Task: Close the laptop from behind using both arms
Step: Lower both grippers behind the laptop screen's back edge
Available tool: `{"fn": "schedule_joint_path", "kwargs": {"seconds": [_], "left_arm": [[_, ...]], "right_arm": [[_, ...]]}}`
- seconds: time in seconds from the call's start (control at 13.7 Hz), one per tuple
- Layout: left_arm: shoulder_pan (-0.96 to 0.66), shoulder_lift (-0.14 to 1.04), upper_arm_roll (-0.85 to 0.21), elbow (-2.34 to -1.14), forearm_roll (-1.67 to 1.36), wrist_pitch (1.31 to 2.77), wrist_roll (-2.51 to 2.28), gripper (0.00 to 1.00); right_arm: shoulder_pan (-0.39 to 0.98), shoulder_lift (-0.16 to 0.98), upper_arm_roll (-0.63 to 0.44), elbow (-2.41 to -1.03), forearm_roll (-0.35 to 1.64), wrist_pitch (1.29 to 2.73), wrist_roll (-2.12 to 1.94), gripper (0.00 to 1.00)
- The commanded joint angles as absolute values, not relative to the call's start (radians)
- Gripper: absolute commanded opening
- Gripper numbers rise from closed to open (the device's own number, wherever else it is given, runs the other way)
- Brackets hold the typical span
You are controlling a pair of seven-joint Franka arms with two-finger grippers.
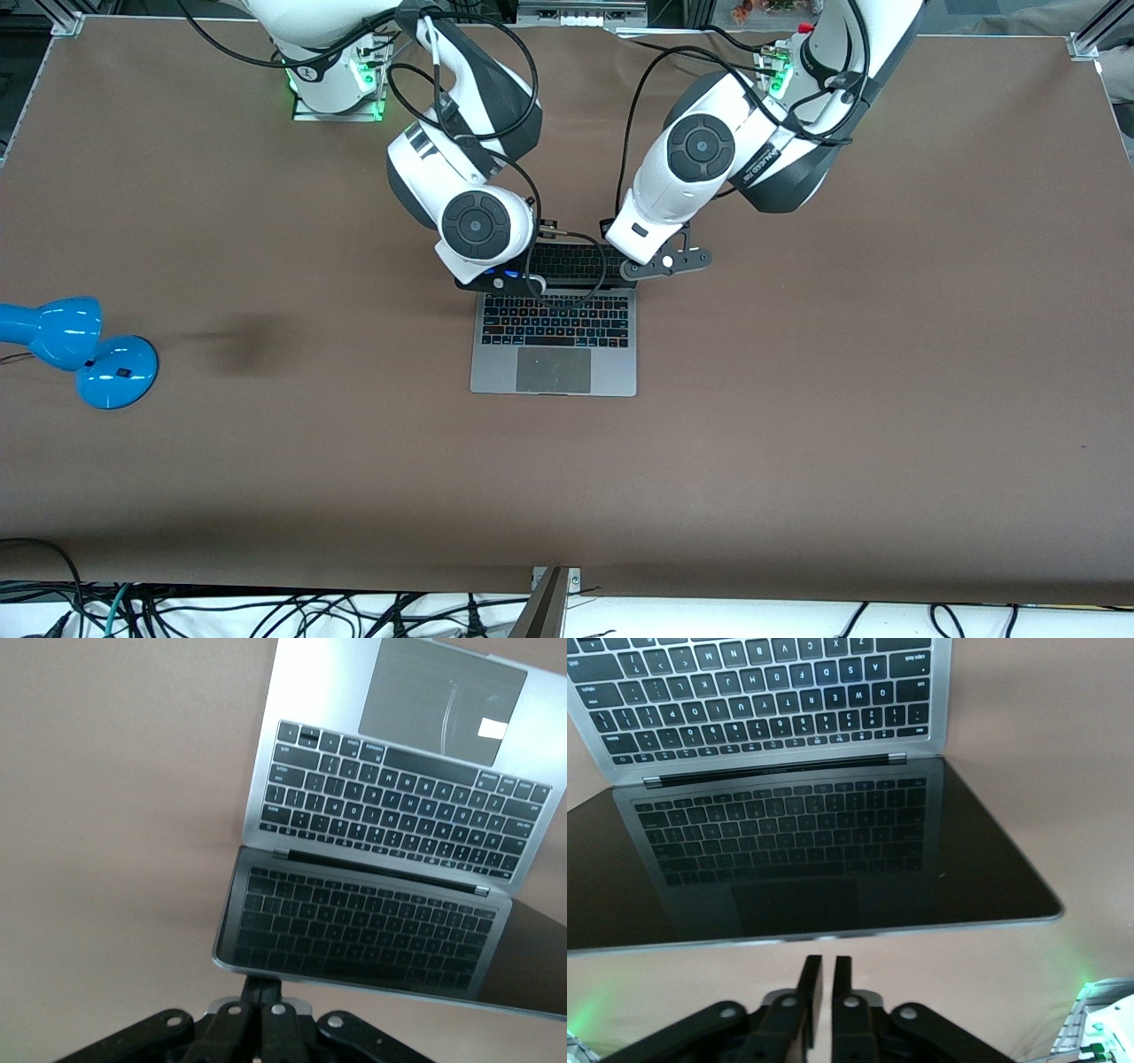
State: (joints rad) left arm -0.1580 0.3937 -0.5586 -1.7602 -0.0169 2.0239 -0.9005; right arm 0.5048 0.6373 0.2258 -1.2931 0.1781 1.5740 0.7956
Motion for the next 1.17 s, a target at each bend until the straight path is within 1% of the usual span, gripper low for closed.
{"fn": "schedule_joint_path", "kwargs": {"seconds": [0.0,0.15,0.37,0.58,0.8,1.1], "left_arm": [[-0.163,0.448,-0.558,-1.691,0.043,2.017,-0.937,0.0],[-0.163,0.474,-0.557,-1.664,0.048,2.017,-0.954,0.0],[-0.163,0.474,-0.551,-1.66,0.048,2.017,-0.954,0.0],[-0.163,0.476,-0.549,-1.651,0.049,2.017,-0.954,0.0],[-0.163,0.476,-0.549,-1.649,0.063,2.017,-0.954,0.0],[-0.163,0.474,-0.551,-1.648,0.069,2.017,-0.956,0.0]], "right_arm": [[0.506,0.634,0.224,-1.299,0.192,1.604,0.799,0.09],[0.506,0.634,0.224,-1.299,0.19,1.627,0.799,0.05],[0.505,0.64,0.222,-1.299,0.178,1.67,0.799,0.01],[0.505,0.655,0.219,-1.299,0.17,1.719,0.796,0.01],[0.503,0.664,0.218,-1.299,0.121,1.723,0.796,0.01],[0.503,0.666,0.218,-1.298,0.115,1.723,0.793,0.01]]}}
